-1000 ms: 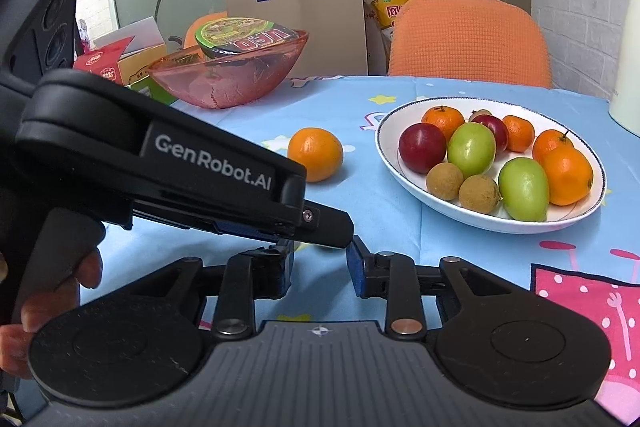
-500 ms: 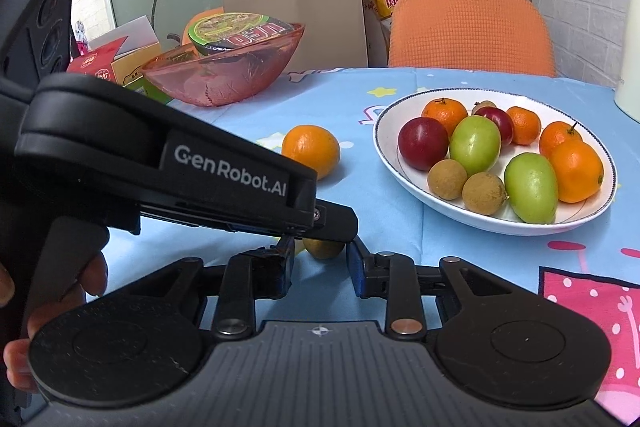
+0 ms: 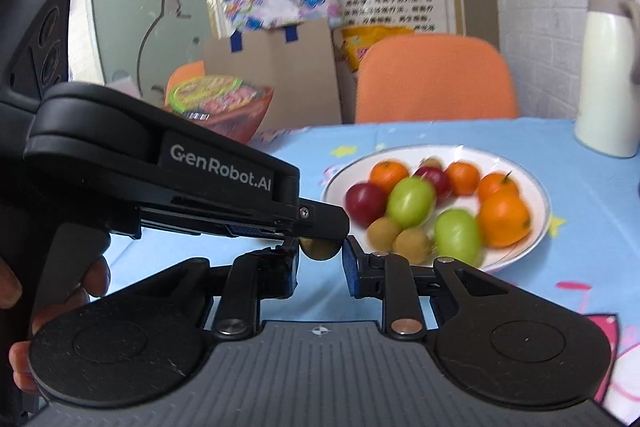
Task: Organize fruits
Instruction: 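Carry the kiwi onto the white plate and open the left tool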
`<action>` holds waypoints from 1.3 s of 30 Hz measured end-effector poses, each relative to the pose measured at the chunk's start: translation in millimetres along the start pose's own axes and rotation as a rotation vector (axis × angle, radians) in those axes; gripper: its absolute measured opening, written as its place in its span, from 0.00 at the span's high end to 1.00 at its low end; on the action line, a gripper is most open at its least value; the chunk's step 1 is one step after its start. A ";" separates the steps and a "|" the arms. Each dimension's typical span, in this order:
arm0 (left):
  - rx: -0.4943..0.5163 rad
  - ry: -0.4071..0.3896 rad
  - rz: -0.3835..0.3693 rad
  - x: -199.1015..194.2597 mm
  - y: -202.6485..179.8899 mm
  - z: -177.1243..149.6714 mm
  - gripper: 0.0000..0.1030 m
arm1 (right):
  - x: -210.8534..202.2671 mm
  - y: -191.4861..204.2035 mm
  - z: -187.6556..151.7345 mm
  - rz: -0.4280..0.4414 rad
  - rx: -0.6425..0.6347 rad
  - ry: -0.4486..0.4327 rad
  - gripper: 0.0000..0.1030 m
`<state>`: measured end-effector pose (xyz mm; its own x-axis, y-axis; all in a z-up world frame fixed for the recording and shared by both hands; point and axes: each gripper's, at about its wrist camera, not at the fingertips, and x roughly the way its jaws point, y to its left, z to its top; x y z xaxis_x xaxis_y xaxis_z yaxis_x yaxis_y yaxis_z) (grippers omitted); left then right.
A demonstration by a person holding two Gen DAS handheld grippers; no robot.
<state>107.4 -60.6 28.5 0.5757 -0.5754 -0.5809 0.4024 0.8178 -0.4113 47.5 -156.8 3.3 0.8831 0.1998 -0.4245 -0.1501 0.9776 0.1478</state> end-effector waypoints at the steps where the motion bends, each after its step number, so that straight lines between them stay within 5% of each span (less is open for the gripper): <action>1: 0.007 -0.004 -0.011 3.1 -5.2 4.2 0.59 | -1.5 -4.9 2.6 -0.007 0.003 -0.012 0.59; 13: 0.043 0.007 -0.090 60.1 -34.9 33.7 0.59 | 15.0 -53.6 20.8 -0.091 0.010 -0.050 0.59; 33: 0.045 0.043 -0.051 96.9 -24.8 40.4 0.57 | 45.5 -73.2 16.2 -0.070 0.032 0.007 0.58; 39: 0.054 0.038 -0.082 93.3 -28.7 38.4 0.12 | 46.6 -72.0 14.4 -0.062 0.018 0.002 0.46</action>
<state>176.9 -137.6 13.1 0.5122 -0.6395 -0.5733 0.4854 0.7662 -0.4211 105.8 -218.8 -14.3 0.8894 0.1391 -0.4355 -0.0873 0.9867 0.1370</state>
